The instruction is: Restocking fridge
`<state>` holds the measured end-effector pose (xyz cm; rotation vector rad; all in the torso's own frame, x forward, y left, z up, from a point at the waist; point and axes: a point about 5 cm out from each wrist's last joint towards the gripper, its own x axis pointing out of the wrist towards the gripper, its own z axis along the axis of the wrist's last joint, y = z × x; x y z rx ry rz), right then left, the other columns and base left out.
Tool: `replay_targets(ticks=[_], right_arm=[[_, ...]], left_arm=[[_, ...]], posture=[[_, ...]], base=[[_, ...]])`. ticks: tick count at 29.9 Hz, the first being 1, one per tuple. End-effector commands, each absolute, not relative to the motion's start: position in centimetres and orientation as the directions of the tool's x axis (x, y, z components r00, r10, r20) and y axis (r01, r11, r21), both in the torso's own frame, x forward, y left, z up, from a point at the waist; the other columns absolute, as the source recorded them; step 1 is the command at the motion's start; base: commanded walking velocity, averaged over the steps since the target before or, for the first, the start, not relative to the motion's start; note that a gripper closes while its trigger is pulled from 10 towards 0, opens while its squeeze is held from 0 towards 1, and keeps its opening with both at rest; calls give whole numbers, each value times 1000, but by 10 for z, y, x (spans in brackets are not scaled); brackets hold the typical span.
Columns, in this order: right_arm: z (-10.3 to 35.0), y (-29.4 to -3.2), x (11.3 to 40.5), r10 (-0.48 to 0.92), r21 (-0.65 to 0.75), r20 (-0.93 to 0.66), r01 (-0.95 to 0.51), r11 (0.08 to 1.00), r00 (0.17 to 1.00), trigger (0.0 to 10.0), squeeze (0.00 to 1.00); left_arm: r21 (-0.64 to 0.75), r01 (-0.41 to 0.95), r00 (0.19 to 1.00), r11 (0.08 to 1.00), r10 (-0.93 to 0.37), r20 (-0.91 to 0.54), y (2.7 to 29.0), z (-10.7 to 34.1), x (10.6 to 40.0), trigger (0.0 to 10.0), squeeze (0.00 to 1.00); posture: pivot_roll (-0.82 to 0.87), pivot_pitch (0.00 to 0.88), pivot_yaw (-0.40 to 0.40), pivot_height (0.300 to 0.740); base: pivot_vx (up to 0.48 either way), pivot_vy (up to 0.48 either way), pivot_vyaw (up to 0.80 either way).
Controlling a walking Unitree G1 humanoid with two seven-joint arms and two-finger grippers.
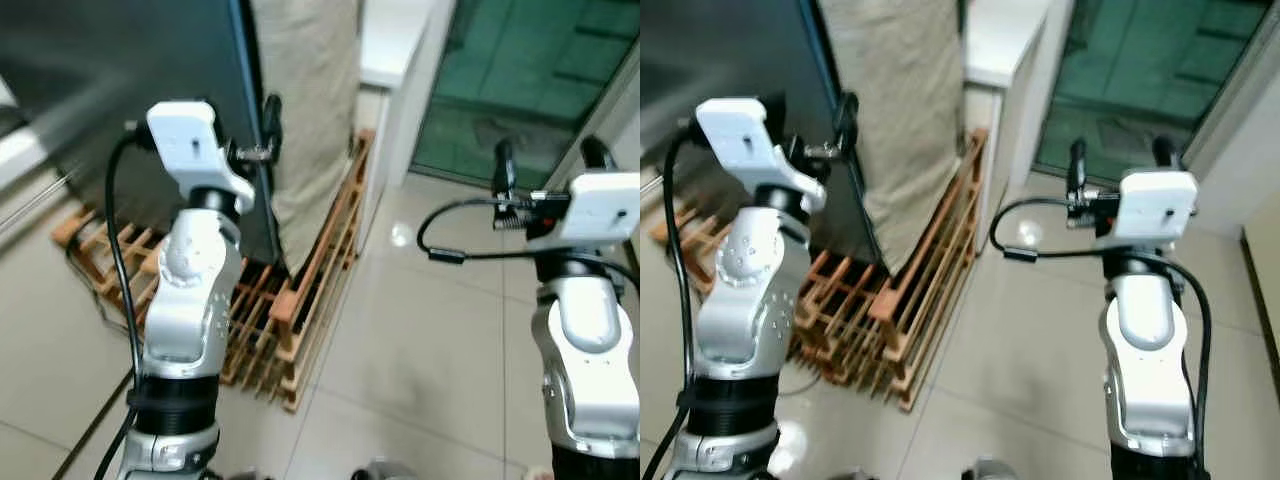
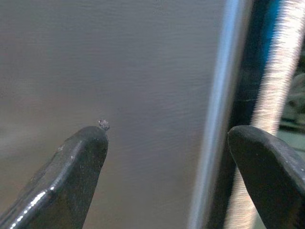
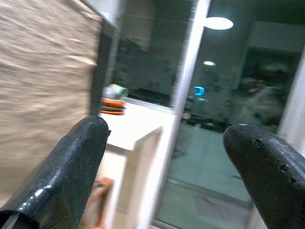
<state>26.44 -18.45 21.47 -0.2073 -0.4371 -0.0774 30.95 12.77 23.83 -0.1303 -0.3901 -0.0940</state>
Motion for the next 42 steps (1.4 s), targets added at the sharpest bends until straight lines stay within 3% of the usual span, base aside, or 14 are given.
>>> replay_targets(ticks=[1, 3, 12, 22, 34, 42], right_arm=[[211, -186, 264, -30, -191, 409, 118, 974, 912, 10000, 196], [206, -186, 265, -35, -163, 382, 104, 981, 924, 10000, 200], [180, -180, 267, 8, -91, 247, 16, 996, 969, 10000, 192], [166, -169, 260, 74, -71, 181, -62, 996, 981, 10000, 192], [162, -171, 258, 77, -86, 162, -63, 994, 984, 10000, 188], [160, -171, 259, 79, -93, 158, -64, 994, 984, 10000, 188]], left_arm=[[-112, 146, 929, 983, -97, 358, 123, 235, 310, 10000, 0], [-192, 273, 937, 943, -216, 273, 106, 225, 311, 10000, 0], [-109, 337, 917, 935, -300, 263, 78, 222, 328, 10000, 0], [-127, 363, 911, 923, -323, 256, 71, 223, 334, 10000, 0], [-164, 450, 882, 878, -407, 238, 57, 219, 317, 10000, 0], [-172, 438, 892, 882, -403, 204, 52, 213, 323, 10000, 0]], posture=[[-150, 92, 9, 732], [-147, 98, 8, 732], [-150, 128, 7, 732], [-171, 128, 13, 732], [-175, 117, 17, 732], [-175, 106, 22, 732]], base=[[0, 0, 0], [0, 0, 0], [0, 0, 0], [0, 0, 0], [0, 0, 0], [0, 0, 0]])
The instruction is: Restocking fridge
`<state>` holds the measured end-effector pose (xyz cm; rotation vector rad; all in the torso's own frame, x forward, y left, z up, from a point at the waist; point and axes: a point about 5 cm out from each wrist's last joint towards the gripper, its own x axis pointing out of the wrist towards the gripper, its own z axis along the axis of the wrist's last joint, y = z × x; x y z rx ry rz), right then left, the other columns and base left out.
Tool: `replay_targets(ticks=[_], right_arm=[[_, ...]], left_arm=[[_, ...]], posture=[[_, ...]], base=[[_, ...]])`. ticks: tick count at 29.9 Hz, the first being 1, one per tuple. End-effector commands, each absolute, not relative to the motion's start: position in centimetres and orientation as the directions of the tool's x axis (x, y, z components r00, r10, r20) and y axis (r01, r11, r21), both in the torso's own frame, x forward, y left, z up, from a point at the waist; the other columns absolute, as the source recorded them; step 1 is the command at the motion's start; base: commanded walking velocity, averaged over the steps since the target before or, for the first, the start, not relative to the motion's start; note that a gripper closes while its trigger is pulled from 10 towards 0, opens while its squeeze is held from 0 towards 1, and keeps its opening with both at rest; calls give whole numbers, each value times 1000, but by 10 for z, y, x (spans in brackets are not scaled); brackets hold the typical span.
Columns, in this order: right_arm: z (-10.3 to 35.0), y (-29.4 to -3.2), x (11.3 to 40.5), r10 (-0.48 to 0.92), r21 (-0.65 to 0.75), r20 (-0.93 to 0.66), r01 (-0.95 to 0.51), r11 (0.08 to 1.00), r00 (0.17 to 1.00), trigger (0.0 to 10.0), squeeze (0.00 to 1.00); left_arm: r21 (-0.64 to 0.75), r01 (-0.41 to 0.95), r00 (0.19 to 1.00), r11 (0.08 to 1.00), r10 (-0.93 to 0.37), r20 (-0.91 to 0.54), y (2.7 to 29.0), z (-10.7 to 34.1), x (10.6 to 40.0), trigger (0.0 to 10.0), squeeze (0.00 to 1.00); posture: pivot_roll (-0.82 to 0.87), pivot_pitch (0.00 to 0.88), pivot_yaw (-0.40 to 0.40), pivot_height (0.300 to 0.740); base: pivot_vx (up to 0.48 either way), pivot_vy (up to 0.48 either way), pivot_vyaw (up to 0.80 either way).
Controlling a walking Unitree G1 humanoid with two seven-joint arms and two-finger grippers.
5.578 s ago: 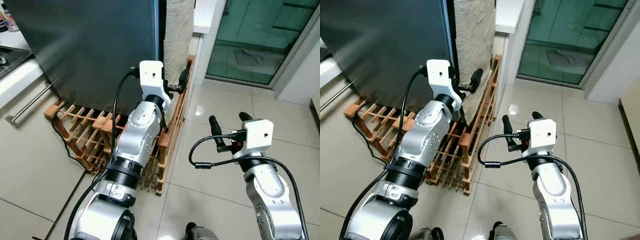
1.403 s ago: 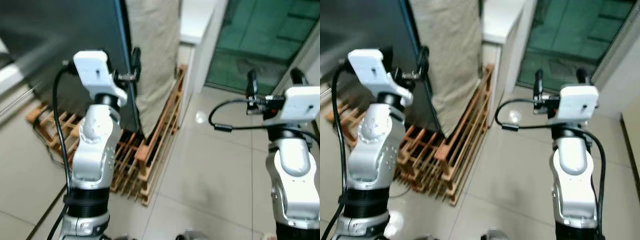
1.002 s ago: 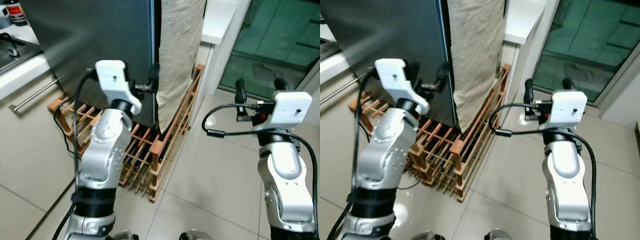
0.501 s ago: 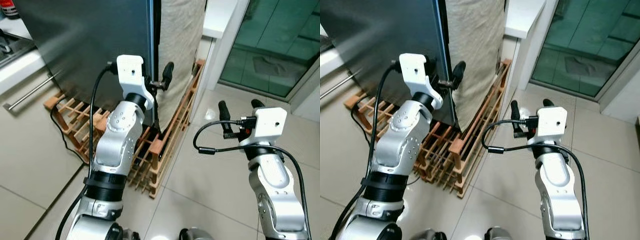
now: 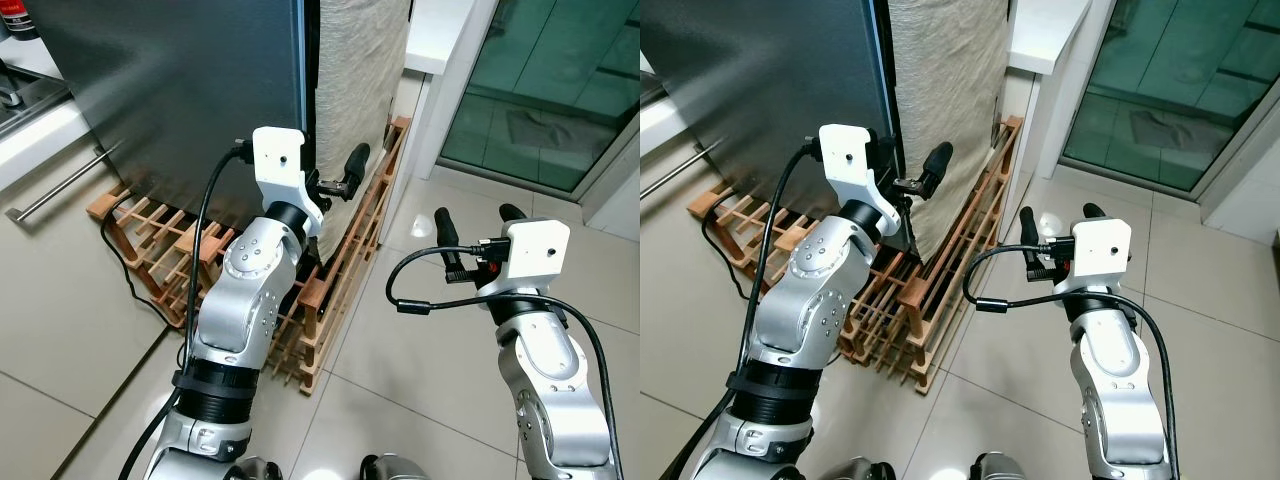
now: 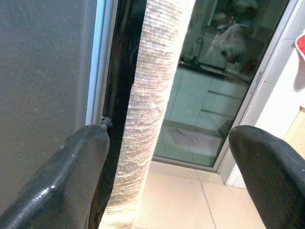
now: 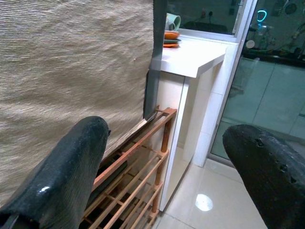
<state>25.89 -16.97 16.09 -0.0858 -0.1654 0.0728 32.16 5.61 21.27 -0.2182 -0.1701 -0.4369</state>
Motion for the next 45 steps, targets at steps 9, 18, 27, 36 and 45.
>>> replay_targets(ticks=[9, 18, 27, 36, 45], right_arm=[[161, -175, 258, 69, -106, 160, -52, 993, 985, 10000, 188], [161, -175, 257, 65, -106, 159, -48, 993, 985, 10000, 192], [162, -174, 257, 64, -105, 159, -48, 993, 985, 10000, 188], [165, -170, 253, 88, -61, 166, -79, 995, 982, 10000, 192], [165, -172, 251, 75, -71, 164, -64, 995, 984, 10000, 192]], left_arm=[[-207, 375, 920, 904, -336, 202, 51, 222, 334, 10000, 0], [-317, 391, 920, 864, -361, 150, 41, 217, 340, 10000, 0], [-281, 544, 839, 791, -518, 167, 9, 217, 340, 10000, 0], [-276, 716, 698, 641, -667, 260, -26, 231, 331, 10000, 0], [-337, 800, 596, 497, -720, 354, -41, 242, 322, 10000, 0]], posture=[[-188, 108, 29, 732], [-197, 107, 29, 732], [-206, 115, 28, 732], [-243, 128, 35, 732], [-266, 125, 38, 732]], base=[[0, 0, 0], [0, 0, 0], [0, 0, 0], [0, 0, 0], [0, 0, 0]])
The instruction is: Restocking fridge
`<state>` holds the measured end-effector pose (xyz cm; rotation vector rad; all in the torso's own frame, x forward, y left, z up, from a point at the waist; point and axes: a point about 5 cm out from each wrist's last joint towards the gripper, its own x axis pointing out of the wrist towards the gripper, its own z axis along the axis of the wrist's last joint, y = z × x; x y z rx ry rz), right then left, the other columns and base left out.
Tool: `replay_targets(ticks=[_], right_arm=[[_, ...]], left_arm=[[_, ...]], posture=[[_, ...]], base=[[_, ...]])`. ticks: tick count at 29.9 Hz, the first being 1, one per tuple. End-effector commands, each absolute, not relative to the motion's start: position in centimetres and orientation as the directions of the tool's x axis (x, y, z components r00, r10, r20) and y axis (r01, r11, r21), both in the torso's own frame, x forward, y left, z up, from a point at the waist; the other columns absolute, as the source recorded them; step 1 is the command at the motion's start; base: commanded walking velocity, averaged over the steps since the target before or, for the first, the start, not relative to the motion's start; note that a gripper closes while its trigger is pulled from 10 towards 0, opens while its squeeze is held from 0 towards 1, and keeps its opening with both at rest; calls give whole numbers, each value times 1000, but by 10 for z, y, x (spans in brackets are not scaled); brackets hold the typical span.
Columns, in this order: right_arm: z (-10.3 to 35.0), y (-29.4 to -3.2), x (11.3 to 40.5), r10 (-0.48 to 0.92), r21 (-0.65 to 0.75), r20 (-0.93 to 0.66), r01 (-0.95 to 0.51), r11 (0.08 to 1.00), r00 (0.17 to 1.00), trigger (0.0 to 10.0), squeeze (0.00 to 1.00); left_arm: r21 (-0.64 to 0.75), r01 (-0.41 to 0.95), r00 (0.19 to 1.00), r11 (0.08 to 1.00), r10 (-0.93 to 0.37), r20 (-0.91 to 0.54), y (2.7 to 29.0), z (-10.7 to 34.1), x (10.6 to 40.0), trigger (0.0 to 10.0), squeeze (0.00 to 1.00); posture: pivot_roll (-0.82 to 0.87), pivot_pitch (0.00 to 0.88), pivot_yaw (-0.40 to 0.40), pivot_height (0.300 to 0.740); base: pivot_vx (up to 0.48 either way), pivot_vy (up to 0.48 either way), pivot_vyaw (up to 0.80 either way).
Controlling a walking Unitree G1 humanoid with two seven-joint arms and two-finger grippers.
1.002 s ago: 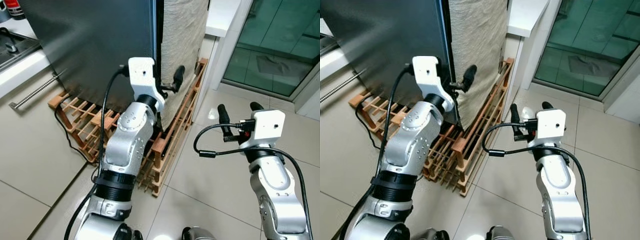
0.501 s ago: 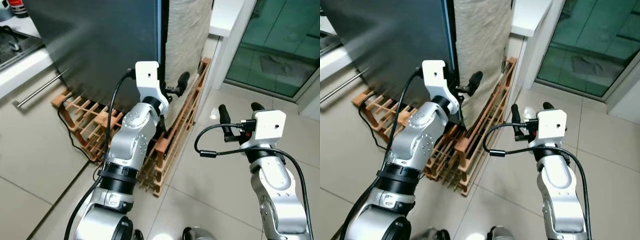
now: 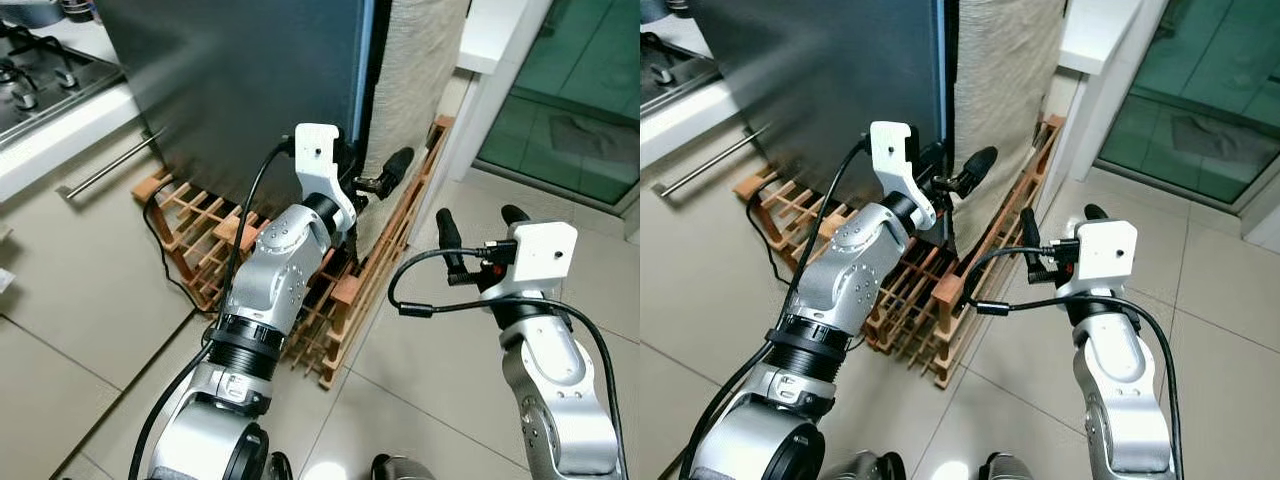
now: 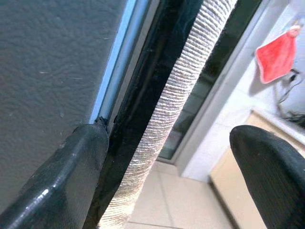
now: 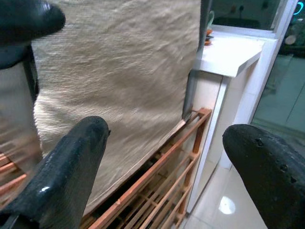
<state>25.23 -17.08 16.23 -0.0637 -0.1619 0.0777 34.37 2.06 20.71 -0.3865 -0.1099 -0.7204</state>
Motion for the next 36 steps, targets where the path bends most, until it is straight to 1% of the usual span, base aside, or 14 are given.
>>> replay_targets(ticks=[1, 3, 7, 15, 17, 19, 20, 21, 25, 27, 29, 30, 33, 36], right_arm=[[165, -173, 252, 73, -72, 163, -62, 995, 984, 10000, 192], [165, -173, 252, 73, -72, 162, -62, 995, 984, 10000, 192], [163, -173, 254, 75, -67, 157, -66, 996, 985, 10000, 192], [158, -181, 254, 44, -55, 137, -37, 998, 990, 10000, 192], [157, -183, 255, 40, -60, 133, -32, 998, 990, 10000, 192], [156, -184, 255, 39, -63, 131, -31, 998, 991, 10000, 192], [157, -183, 256, 39, -64, 134, -31, 997, 990, 10000, 192], [157, -183, 256, 39, -64, 134, -31, 997, 990, 10000, 192], [167, -180, 259, 42, -81, 191, -27, 996, 981, 10000, 192], [169, -180, 260, 39, -77, 206, -23, 997, 978, 10000, 196], [169, -181, 260, 37, -75, 206, -22, 997, 978, 10000, 196], [168, -181, 261, 38, -73, 202, -23, 997, 979, 10000, 200], [165, -178, 263, 53, -72, 197, -39, 997, 979, 10000, 200], [165, -176, 264, 59, -71, 199, -46, 996, 978, 10000, 200]], left_arm=[[-347, 846, 524, 405, -754, 397, -49, 245, 313, 10000, 0], [-344, 859, 500, 379, -764, 408, -51, 246, 311, 10000, 0], [-319, 926, 338, 202, -819, 463, -57, 250, 290, 10000, 0], [-343, 932, 283, 118, -828, 484, -59, 251, 281, 10000, 0], [-365, 922, 302, 128, -828, 472, -53, 249, 285, 10000, 0], [-397, 902, 354, 173, -822, 447, -44, 244, 292, 10000, 0], [-391, 879, 433, 273, -800, 415, -34, 240, 300, 10000, 0], [-391, 879, 433, 273, -800, 415, -34, 240, 300, 10000, 0], [-378, 743, 667, 552, -657, 352, 15, 229, 318, 10000, 0], [-352, 614, 788, 706, -520, 330, 42, 227, 322, 10000, 0], [-349, 580, 812, 736, -485, 325, 48, 227, 323, 10000, 0], [-314, 505, 854, 804, -415, 313, 58, 225, 326, 10000, 0], [-232, 395, 900, 889, -324, 291, 70, 220, 333, 10000, 0], [-202, 387, 900, 900, -321, 294, 70, 220, 333, 10000, 0]], posture=[[-267, 123, 38, 732], [-263, 121, 38, 732], [-254, 119, 35, 732], [-244, 118, 29, 732], [-235, 114, 30, 732], [-230, 112, 29, 732], [-226, 112, 30, 732], [-226, 112, 30, 732], [-216, 112, 31, 732], [-194, 112, 22, 732], [-194, 112, 22, 732], [-182, 113, 16, 732], [-175, 112, 12, 732], [-174, 114, 15, 732]], base=[[0, 0, 0], [0, 0, 0], [0, 0, 0], [0, 0, 0], [0, 0, 0], [0, 0, 0], [0, 0, 0], [0, 0, 0], [0, 0, 0], [0, 0, 0], [0, 0, 0], [0, 0, 0], [0, 0, 0], [0, 0, 0]])
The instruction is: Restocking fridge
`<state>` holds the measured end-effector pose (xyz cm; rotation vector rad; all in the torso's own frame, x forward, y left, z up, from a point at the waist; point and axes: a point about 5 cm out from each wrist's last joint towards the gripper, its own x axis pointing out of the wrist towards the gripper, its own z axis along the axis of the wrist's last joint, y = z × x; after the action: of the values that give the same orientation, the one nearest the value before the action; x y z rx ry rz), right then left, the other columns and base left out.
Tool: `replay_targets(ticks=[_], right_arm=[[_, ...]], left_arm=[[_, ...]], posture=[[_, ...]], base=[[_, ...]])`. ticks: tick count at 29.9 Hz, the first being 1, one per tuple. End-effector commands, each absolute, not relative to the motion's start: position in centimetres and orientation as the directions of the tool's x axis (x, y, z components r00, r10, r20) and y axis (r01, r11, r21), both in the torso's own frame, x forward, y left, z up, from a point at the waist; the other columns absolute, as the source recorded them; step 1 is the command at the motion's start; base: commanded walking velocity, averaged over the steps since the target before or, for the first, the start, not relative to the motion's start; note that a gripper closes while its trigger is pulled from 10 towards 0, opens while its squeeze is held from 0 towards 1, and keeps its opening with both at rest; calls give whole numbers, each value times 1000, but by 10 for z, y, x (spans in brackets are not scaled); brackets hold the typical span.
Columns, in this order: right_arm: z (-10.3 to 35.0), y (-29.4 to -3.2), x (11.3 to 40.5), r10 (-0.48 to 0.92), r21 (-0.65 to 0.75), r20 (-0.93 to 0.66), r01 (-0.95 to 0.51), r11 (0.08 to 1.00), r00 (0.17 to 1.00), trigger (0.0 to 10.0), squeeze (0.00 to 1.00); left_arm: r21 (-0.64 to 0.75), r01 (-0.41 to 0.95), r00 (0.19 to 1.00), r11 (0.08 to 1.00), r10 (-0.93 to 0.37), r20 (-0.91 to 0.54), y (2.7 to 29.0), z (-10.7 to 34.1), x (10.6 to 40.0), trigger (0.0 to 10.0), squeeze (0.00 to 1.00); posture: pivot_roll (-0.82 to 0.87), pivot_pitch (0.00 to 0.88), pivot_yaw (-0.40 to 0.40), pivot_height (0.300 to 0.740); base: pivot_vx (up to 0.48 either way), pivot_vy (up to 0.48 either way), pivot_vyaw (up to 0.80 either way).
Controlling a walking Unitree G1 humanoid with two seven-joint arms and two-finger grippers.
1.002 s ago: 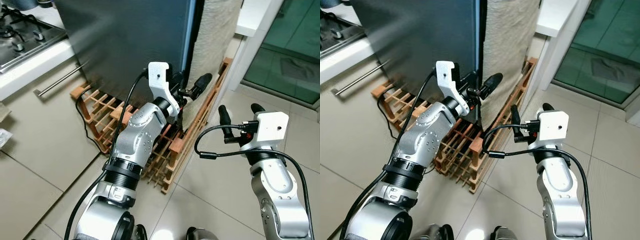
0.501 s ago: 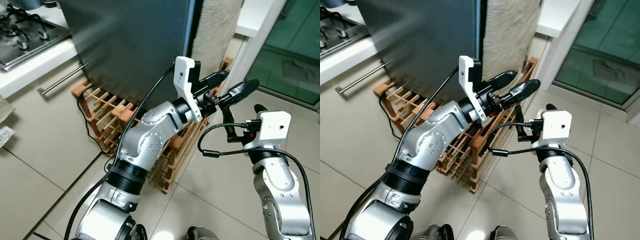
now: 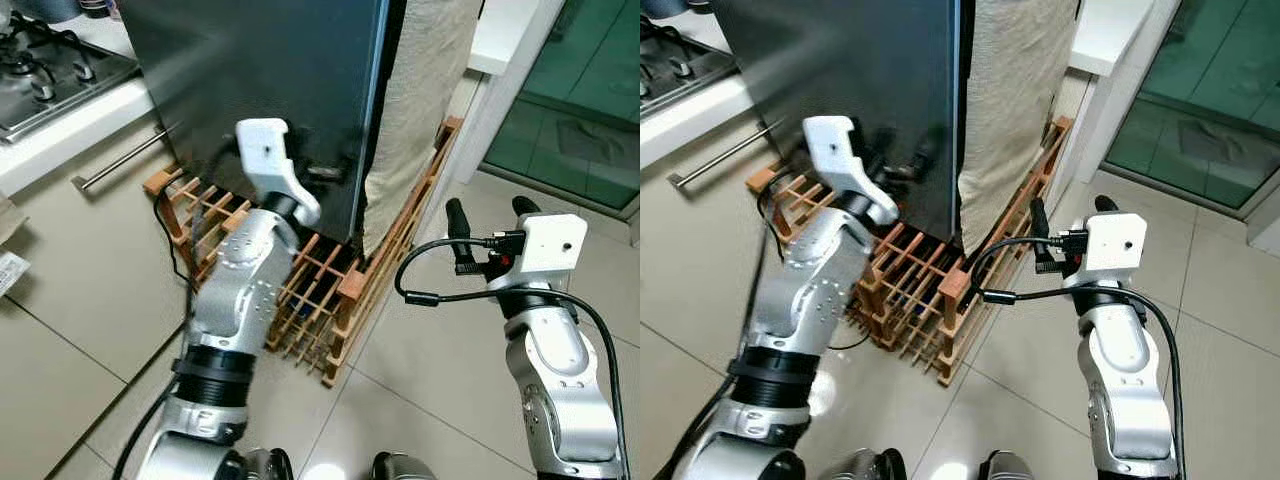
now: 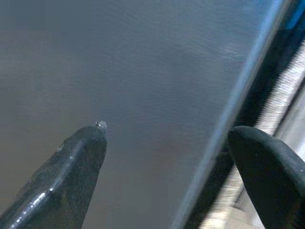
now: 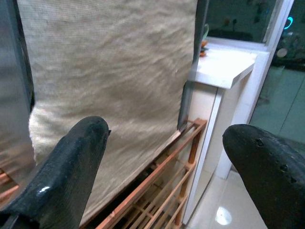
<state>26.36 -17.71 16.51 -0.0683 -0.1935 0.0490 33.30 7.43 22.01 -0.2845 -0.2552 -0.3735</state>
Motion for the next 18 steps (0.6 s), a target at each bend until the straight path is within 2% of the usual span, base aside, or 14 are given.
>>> replay_targets(ticks=[1, 8, 13, 18], right_arm=[[165, -176, 264, 59, -71, 199, -46, 996, 978, 10000, 200], [164, -173, 266, 66, -73, 198, -53, 996, 978, 10000, 200], [163, -175, 265, 57, -70, 201, -43, 997, 978, 10000, 204], [163, -177, 263, 45, -73, 206, -31, 997, 978, 10000, 200]], left_arm=[[-202, 387, 900, 900, -321, 294, 70, 220, 333, 10000, 0], [-124, 333, 923, 935, -297, 243, 60, 210, 339, 10000, 0], [-133, 404, 898, 905, -365, 243, 38, 208, 337, 10000, 0], [-171, 533, 833, 829, -479, 276, 14, 213, 326, 10000, 0]], posture=[[-174, 114, 15, 732], [-180, 119, 20, 732], [-187, 121, 21, 732], [-202, 123, 26, 732]], base=[[0, 0, 0], [0, 0, 0], [0, 0, 0], [0, 0, 0]])
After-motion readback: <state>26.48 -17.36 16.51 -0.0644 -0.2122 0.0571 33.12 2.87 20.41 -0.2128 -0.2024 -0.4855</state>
